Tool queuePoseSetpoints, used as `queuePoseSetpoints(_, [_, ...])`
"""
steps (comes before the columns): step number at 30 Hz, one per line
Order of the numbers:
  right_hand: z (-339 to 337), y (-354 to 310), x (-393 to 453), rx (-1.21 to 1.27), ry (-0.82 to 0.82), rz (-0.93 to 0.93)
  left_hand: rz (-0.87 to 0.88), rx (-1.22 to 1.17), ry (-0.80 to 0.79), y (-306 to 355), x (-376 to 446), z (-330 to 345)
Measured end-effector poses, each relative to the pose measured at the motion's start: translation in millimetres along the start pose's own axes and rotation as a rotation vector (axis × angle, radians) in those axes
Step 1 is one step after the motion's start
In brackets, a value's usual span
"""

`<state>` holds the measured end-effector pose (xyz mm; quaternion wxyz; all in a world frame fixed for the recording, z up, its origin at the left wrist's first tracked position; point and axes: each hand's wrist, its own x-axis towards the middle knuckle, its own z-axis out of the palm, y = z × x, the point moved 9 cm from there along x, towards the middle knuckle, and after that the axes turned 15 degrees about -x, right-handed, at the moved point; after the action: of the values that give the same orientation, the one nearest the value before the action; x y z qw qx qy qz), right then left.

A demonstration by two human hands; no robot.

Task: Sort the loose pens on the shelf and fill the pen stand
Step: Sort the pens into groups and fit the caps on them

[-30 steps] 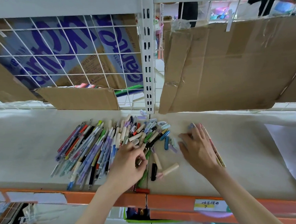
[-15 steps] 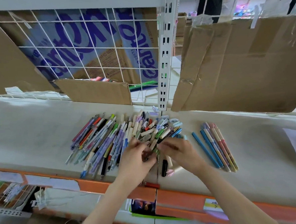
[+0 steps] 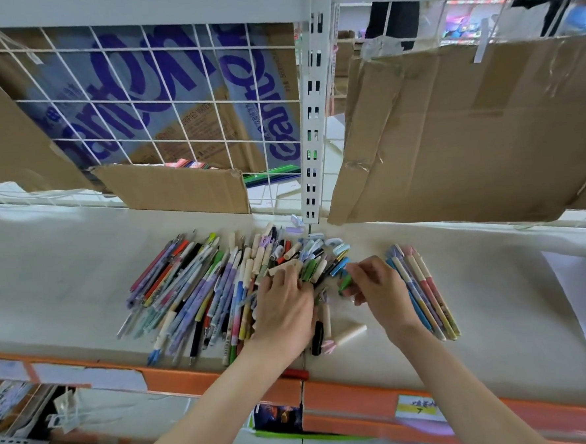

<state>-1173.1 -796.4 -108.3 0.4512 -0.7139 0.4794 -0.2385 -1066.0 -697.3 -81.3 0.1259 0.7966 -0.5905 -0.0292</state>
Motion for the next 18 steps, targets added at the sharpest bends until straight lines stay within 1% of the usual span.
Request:
queuePoseSetpoints(5, [1,4,2,0.097,-0.009,0.024,0.035,-0.063,0.011,0,0,1])
queuePoseSetpoints(9, [1,0,7,0.131,-0.006,0.032,0.002,-0.136,0.028,-5,2,3])
queuePoseSetpoints(10, [1,-1,9,0.125,-0.002,0.028,-0.008,-0.199,0.042,-8,2,4])
queuePoseSetpoints(14, [0,-8,10,0.195,0.004,0.01,0.003,-0.609,0.177,-17,-5,-2])
queuePoseSetpoints(16, [1,-15,8,0.291,-0.02,-0.004,-0.002,-0.759,0.193,-17,-9,-8])
queuePoseSetpoints(18, [3,-23,6,0.391,-0.058,-0.022,-0.004,-0.85,0.197,-14,-11,-16])
